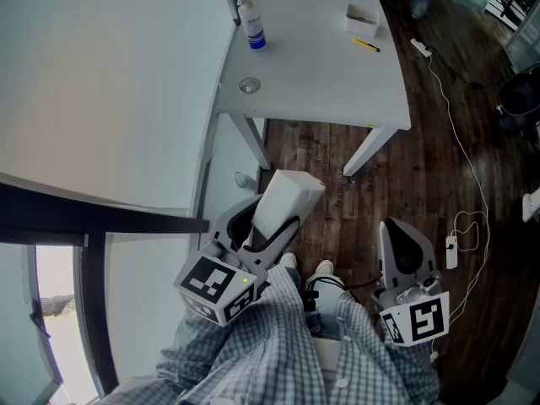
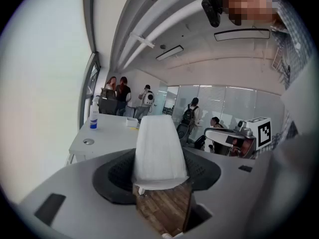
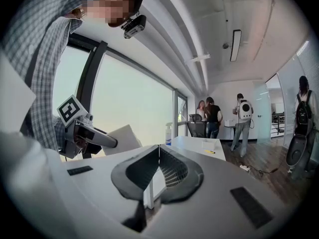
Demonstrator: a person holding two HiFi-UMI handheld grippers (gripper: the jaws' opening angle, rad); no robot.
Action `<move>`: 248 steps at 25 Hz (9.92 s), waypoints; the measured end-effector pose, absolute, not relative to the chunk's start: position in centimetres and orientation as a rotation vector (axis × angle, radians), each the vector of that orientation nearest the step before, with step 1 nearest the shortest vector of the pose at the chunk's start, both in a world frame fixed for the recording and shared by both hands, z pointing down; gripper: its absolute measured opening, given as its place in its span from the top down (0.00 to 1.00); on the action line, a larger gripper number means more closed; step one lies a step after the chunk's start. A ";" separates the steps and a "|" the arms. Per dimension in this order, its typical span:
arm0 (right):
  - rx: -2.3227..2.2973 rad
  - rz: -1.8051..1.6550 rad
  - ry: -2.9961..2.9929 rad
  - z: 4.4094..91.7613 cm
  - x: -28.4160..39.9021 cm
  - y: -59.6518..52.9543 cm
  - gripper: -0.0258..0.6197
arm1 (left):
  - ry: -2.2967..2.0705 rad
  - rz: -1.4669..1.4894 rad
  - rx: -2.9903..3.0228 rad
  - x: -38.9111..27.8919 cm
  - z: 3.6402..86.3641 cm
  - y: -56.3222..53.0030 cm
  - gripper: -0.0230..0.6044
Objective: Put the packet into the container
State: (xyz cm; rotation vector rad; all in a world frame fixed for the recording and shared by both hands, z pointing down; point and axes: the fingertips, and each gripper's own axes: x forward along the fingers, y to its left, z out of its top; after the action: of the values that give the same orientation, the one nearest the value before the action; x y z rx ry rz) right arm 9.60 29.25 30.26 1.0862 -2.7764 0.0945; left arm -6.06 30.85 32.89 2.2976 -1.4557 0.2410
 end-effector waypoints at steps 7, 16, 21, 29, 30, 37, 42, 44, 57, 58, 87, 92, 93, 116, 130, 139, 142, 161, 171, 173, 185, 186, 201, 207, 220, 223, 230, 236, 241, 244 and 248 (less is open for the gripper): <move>1.085 0.087 -2.779 30.2 9.0 29.2 0.94 | -1.450 0.230 2.298 -6.7 32.9 30.7 0.55; 1.093 0.123 -2.772 30.4 8.2 29.2 0.94 | -1.416 0.247 2.322 -7.2 33.0 30.7 0.55; 1.117 0.126 -2.772 30.3 7.5 29.5 0.94 | -1.411 0.263 2.338 -8.0 33.0 31.0 0.55; 1.155 0.096 -2.766 30.3 6.0 29.9 0.94 | -1.410 0.261 2.362 -10.0 32.7 31.4 0.55; 1.164 0.094 -2.768 30.2 5.8 30.0 0.94 | -1.409 0.263 2.364 -10.2 32.7 31.5 0.55; 1.204 0.051 -2.761 29.7 4.7 30.5 0.94 | -1.412 0.255 2.381 -11.7 32.5 32.0 0.55; 1.233 0.019 -2.746 29.4 4.6 30.8 0.94 | -1.410 0.243 2.393 -12.3 32.4 32.3 0.55; 1.241 0.025 -2.734 29.6 4.8 30.9 0.94 | -1.404 0.244 2.391 -12.3 32.6 32.3 0.55; 1.232 0.044 -2.710 30.5 5.5 28.0 0.94 | -1.427 0.222 2.377 -11.8 32.6 29.9 0.55; 1.217 0.047 -2.715 30.5 5.4 27.7 0.94 | -1.434 0.221 2.374 -11.8 32.6 29.5 0.55; 1.040 0.067 -2.808 30.5 7.5 14.1 0.94 | -1.580 0.223 2.282 -9.1 31.0 18.0 0.55; 1.028 0.072 -2.818 30.6 8.1 12.2 0.94 | -1.593 0.192 2.252 -8.6 30.8 16.4 0.55; 1.026 0.074 -2.819 30.6 8.3 11.8 0.94 | -1.594 0.187 2.246 -8.5 30.9 16.1 0.55; 0.979 0.058 -2.821 31.4 9.8 7.5 0.94 | -1.644 0.186 2.236 -7.7 30.6 11.9 0.55; 1.035 0.076 -2.765 32.0 7.7 4.1 0.94 | -1.546 0.191 2.283 -9.3 31.5 6.8 0.55; 1.107 0.088 -2.720 32.1 5.9 0.0 0.94 | -1.477 0.203 2.317 -11.3 32.0 2.0 0.55; 1.130 0.084 -2.709 31.9 5.1 -1.1 0.94 | -1.456 0.201 2.328 -12.1 31.9 0.6 0.55; 1.210 0.072 -2.653 31.4 0.3 -4.4 0.94 | -1.348 0.175 2.380 -16.4 32.4 -4.0 0.55; 1.222 0.068 -2.655 31.5 1.1 -7.0 0.94 | -1.329 0.200 2.391 -15.5 32.9 -6.7 0.55; 1.214 0.061 -2.667 31.3 1.6 -7.9 0.94 | -1.340 0.214 2.384 -15.2 33.1 -7.2 0.55; 1.175 0.118 -2.698 32.5 6.1 -12.5 0.94 | -1.446 0.221 2.330 -12.7 32.4 -13.2 0.55; 1.173 0.125 -2.698 32.6 6.4 -12.8 0.94 | -1.449 0.228 2.336 -12.4 32.2 -13.9 0.55; 1.224 0.227 -2.684 34.7 11.5 -16.5 0.94 | -1.401 0.323 2.387 -7.1 33.6 -21.7 0.55; 1.258 0.258 -2.645 35.8 14.2 -17.2 0.94 | -1.388 0.332 2.371 -5.4 35.1 -25.2 0.55; 1.311 0.326 -2.593 37.6 18.4 -19.1 0.94 | -1.334 0.461 2.428 -0.9 37.2 -32.1 0.55; 1.339 0.358 -2.589 37.9 19.2 -19.6 0.94 | -1.329 0.486 2.439 -0.2 37.7 -33.7 0.55; 1.337 0.389 -2.567 39.5 20.5 -19.9 0.94 | -1.316 0.554 2.456 1.2 39.7 -36.8 0.55; 1.388 0.451 -2.569 39.9 20.8 -20.3 0.94 | -1.354 0.621 2.447 1.2 41.3 -39.1 0.55; 1.337 0.443 -2.552 40.9 21.3 -20.2 0.94 | -1.365 0.679 2.415 1.0 43.0 -40.5 0.55; 1.380 0.475 -2.568 40.3 21.3 -20.8 0.94 | -1.353 0.702 2.390 1.0 44.2 -41.1 0.55; 1.343 0.467 -2.560 40.9 21.4 -20.7 0.94 | -1.331 0.762 2.357 1.2 45.9 -41.6 0.55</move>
State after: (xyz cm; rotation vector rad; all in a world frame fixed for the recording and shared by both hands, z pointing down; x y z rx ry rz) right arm 21.43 -20.68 40.88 1.3432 -2.5602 0.4665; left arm 1.22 -41.61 45.90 2.3573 -1.3315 0.7619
